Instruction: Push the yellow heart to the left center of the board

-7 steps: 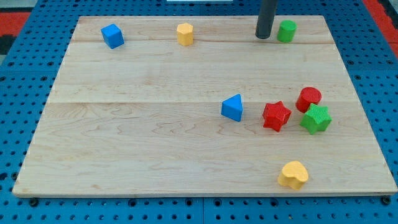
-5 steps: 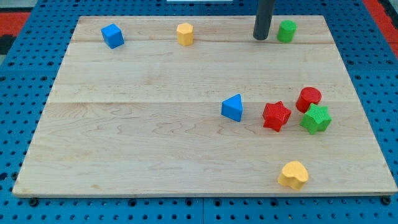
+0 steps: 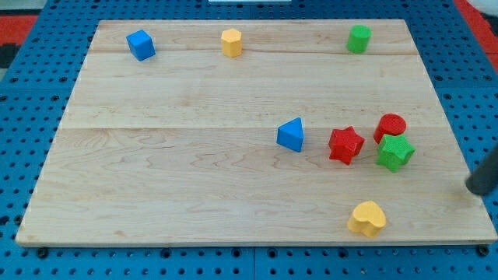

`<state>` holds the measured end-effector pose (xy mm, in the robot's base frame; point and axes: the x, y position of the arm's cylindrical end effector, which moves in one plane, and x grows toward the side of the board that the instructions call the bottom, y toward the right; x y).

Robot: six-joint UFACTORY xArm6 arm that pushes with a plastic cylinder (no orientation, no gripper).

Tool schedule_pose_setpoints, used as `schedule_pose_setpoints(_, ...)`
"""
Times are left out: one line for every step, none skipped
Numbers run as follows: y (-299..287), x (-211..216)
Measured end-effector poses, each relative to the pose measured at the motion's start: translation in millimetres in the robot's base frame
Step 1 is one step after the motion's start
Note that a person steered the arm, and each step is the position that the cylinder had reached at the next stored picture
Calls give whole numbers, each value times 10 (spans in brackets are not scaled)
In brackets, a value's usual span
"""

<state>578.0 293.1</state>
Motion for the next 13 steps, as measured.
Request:
schedule_pose_setpoints(-588, 405)
schedule_pose_setpoints(-1257, 245)
schedule_pose_setpoints(-2229, -158)
schedule_pose_setpoints(-1998, -105)
schedule_pose_setpoints(-1285, 366)
schedule_pose_setpoints(-2056, 392)
schedule_pose_setpoints(-2752, 216)
schedule_pose_setpoints(-2633, -335)
schedule_pose_setpoints(-2795, -858)
schedule_pose_setpoints(-3595, -1258)
schedule_pose_setpoints(-3805, -1197)
schedule_pose_setpoints(-3120, -827)
schedule_pose_setpoints(-3882, -956)
